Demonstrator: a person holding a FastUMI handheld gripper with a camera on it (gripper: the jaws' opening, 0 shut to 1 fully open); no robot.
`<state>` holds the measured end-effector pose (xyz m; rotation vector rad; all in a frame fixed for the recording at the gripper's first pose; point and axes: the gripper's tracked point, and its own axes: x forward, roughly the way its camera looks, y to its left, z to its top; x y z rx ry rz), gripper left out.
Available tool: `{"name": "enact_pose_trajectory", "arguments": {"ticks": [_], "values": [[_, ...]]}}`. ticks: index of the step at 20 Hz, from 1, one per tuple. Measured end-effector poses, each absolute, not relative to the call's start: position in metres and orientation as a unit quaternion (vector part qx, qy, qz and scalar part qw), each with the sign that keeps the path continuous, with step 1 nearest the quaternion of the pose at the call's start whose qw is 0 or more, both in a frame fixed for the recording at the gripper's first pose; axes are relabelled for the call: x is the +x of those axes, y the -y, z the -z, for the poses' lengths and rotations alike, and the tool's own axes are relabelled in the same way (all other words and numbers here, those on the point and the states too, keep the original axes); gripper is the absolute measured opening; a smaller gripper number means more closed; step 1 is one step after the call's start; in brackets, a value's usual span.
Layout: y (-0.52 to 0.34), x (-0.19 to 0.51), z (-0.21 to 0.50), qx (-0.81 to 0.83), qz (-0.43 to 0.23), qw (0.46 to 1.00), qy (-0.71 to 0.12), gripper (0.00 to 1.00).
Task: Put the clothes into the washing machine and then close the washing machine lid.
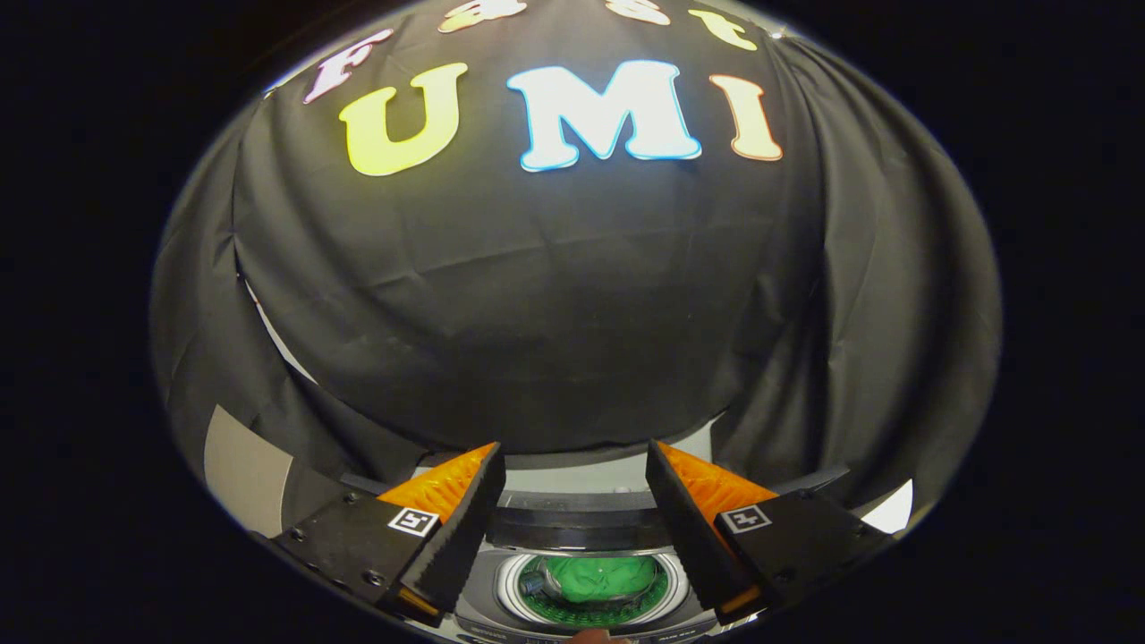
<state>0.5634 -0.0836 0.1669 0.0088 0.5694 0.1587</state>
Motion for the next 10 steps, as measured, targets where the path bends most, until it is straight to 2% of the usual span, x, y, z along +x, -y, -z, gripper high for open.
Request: {"name": "enact_pose_trajectory", "arguments": {"ticks": [3,10], "values": [[0.084,0.562,-0.153,-0.012,-0.074,0.949,-0.307,0.99],[0.086,0.551,-0.154,-0.006,-0.076,0.954,-0.29,0.99]]}}
